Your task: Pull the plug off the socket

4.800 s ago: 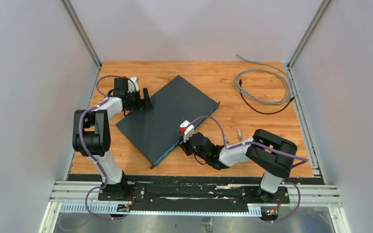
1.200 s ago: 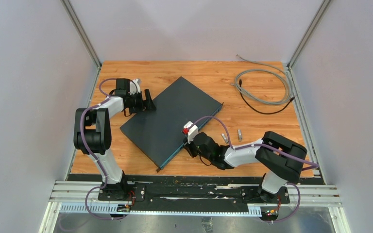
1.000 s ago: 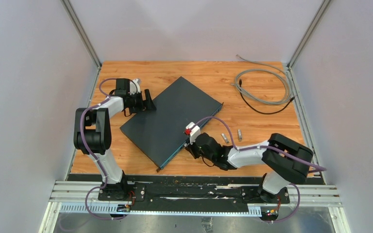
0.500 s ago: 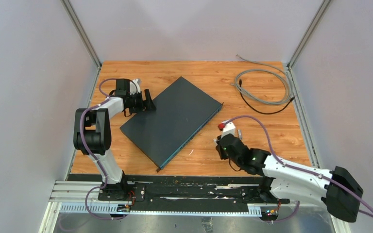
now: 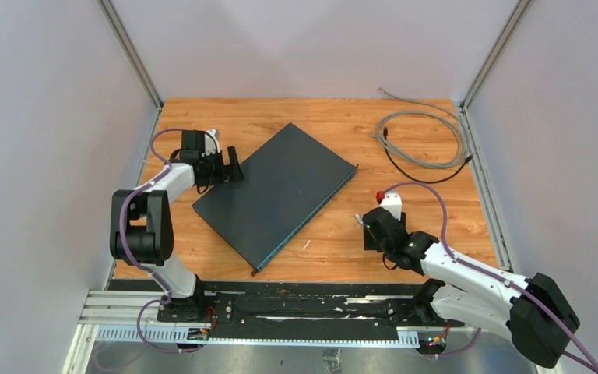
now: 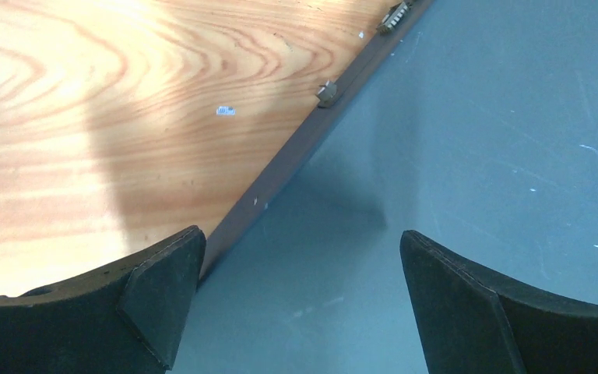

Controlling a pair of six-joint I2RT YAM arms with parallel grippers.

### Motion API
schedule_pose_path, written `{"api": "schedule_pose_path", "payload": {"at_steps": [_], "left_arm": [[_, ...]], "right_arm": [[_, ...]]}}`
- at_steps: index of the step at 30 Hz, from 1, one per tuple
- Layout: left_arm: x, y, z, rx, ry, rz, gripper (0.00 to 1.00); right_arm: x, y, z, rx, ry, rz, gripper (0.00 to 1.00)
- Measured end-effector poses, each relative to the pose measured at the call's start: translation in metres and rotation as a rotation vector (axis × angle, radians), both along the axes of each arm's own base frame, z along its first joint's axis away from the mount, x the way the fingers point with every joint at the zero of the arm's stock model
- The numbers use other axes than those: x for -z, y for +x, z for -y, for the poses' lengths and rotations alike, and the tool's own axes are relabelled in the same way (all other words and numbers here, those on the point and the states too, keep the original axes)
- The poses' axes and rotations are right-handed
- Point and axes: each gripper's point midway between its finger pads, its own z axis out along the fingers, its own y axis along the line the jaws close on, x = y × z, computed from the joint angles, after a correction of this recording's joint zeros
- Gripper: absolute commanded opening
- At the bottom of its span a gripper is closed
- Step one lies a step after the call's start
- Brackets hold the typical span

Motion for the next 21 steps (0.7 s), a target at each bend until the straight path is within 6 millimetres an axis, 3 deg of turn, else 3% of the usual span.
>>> {"api": "schedule_pose_path", "payload": {"at_steps": [2,3,7,9,12,14,17,21], "left_arm": [[-0.012,-0.005,-0.003,-0.031,0.003,0.01,1.0],[-0.025,-0.008,-0.003,-0.053,-0.002,0.024,1.0],[-0.081,-0.021,-0.008,-0.127,-0.002,0.119,1.0],[-0.123,-0.034,-0.017,-0.193,0.009,0.203,1.0],[-0.183,-0.057,-0.031,-0.294,0.016,0.344,1.0],[-0.212,-0.078,-0.04,-0.358,0.02,0.424,1.0],[-0.234,-0.112,-0.056,-0.448,0.045,0.491,1.0],[-0.237,-0.143,-0.074,-0.532,0.097,0.502,1.0]], "right_arm": [[-0.007,0.002,0.004,0.016,-0.015,0.011,0.95],[-0.014,0.004,0.006,0.029,-0.018,0.028,0.99],[-0.068,0.022,0.012,0.089,0.019,0.163,1.0],[-0.1,0.03,0.015,0.118,0.045,0.245,1.0],[-0.132,0.036,0.024,0.148,0.048,0.334,1.0],[-0.145,0.037,0.031,0.168,0.029,0.367,1.0],[-0.157,0.038,0.04,0.194,-0.004,0.395,1.0],[-0.157,0.038,0.048,0.217,-0.052,0.4,1.0]]}}
